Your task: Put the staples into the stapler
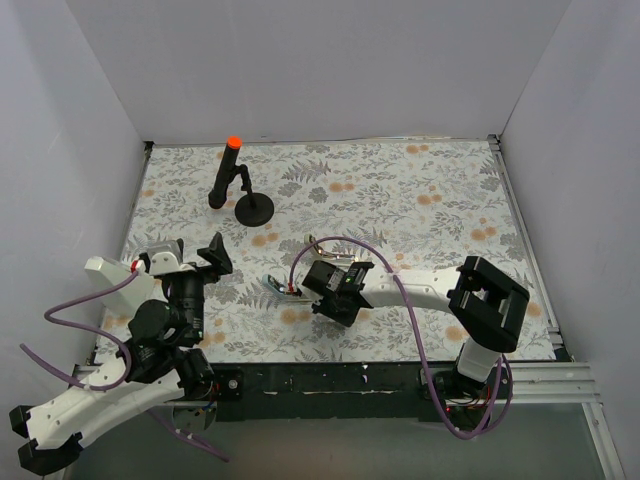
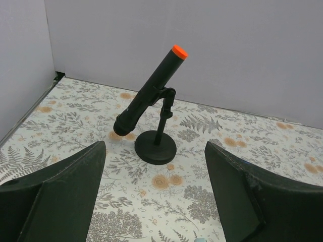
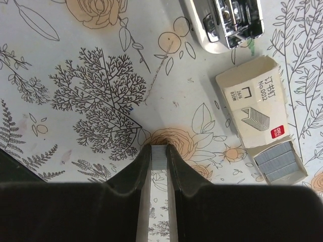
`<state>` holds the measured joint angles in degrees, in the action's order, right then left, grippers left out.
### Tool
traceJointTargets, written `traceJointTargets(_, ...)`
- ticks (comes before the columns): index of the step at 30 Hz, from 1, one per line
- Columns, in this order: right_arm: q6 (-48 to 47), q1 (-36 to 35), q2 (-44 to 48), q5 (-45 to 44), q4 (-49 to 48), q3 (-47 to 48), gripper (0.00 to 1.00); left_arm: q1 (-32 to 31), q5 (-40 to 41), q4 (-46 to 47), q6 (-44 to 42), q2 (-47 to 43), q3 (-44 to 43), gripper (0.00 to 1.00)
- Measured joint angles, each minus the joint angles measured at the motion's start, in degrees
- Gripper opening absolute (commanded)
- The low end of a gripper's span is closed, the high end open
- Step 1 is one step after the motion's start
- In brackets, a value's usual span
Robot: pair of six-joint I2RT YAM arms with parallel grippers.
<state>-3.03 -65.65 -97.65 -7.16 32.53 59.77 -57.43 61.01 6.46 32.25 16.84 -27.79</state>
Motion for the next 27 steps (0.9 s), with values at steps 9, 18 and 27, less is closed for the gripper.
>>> traceJointTargets(9, -1.84, 0.0, 0.02, 0.07, 0.83, 0.57, 0.12, 1.86, -1.6, -0.37, 1.22, 0.92, 0.0, 0.79)
traceJointTargets(18, -6.75, 1.79, 3.26, 2.69, -0.15, 4.37, 0.11, 4.5, -4.04, -1.75, 3.15, 1.7, 0.0, 0.79)
traceJointTargets(27, -13.97, 7.34, 6.32, 10.91, -11.45, 6.4, 0.08, 8.17, -7.19, -2.71, 5.49, 1.86, 0.0, 0.8)
